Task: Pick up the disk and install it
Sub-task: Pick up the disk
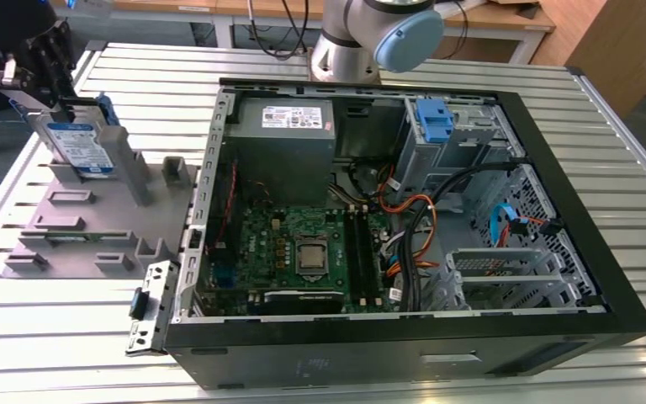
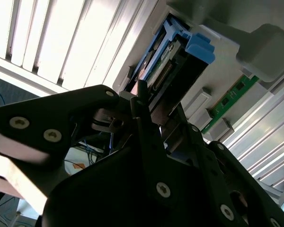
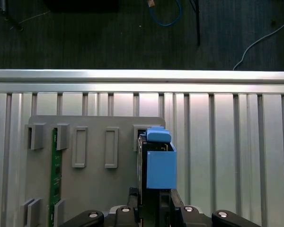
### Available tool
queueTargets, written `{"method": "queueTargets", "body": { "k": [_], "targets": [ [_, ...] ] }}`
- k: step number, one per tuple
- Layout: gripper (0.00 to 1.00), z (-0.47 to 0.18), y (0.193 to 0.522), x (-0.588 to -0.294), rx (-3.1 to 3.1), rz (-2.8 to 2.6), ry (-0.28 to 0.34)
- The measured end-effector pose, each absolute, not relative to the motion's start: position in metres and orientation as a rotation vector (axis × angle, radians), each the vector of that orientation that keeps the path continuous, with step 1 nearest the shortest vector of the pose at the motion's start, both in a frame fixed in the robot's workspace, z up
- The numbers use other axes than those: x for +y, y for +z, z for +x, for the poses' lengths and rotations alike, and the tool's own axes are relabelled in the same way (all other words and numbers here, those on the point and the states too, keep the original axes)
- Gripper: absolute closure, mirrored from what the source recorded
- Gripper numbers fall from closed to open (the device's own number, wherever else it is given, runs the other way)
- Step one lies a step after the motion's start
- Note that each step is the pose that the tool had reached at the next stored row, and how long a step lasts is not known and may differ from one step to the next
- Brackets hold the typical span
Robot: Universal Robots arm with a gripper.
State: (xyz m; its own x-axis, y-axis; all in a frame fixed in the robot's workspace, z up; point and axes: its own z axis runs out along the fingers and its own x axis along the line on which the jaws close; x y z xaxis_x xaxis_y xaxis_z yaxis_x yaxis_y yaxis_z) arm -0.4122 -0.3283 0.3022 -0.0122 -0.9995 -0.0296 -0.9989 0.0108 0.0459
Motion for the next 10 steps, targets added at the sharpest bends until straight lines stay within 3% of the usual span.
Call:
{"method": "queueTargets", "body": {
  "k": [10],
  "targets": [
    [0.65, -0.4121, 0.3022, -0.3283, -2.216, 2.209, -0.084]
  ]
}}
